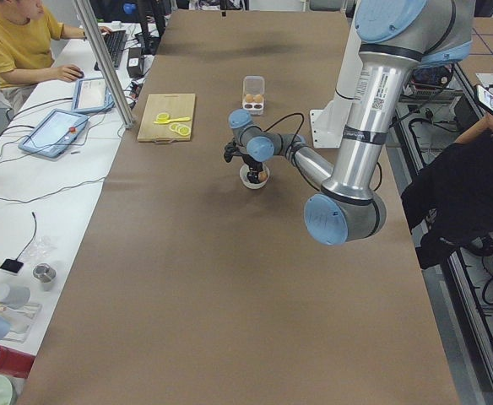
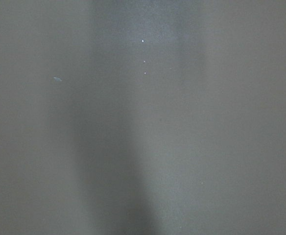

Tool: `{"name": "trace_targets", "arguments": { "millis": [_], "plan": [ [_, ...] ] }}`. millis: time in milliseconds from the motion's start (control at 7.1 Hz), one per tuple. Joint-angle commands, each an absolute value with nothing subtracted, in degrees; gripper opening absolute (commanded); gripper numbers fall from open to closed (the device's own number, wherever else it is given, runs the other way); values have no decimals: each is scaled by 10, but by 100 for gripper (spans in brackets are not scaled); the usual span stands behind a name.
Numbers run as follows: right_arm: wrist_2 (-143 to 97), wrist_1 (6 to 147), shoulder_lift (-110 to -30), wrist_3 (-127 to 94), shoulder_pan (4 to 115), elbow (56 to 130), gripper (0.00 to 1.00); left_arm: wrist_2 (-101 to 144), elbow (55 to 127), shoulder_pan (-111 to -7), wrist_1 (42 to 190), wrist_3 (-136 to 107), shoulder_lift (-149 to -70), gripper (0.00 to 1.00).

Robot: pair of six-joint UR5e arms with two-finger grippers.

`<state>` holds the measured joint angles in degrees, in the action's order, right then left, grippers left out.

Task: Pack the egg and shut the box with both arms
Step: 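Lower the left gripper into the bowl and close it on the egg, then lift the egg out of the bowl with the left gripper toward the carton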

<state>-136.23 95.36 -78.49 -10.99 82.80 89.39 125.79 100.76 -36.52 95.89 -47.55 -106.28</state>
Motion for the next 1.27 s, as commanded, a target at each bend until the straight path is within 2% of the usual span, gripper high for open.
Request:
{"name": "trace_targets", "arguments": {
  "millis": [0, 564, 1128],
  "plan": [
    [-1362, 954, -785, -111, 828, 894, 100, 1259, 1030, -379, 959, -475, -1063, 56],
    [-1363, 954, -784, -111, 829, 895, 100, 1261, 1059, -416, 964, -481, -1079, 56],
    [-1361, 954, -785, -109, 829, 894, 100, 1267, 1042, -445, 1012, -594, -1184, 56]
  ]
}}
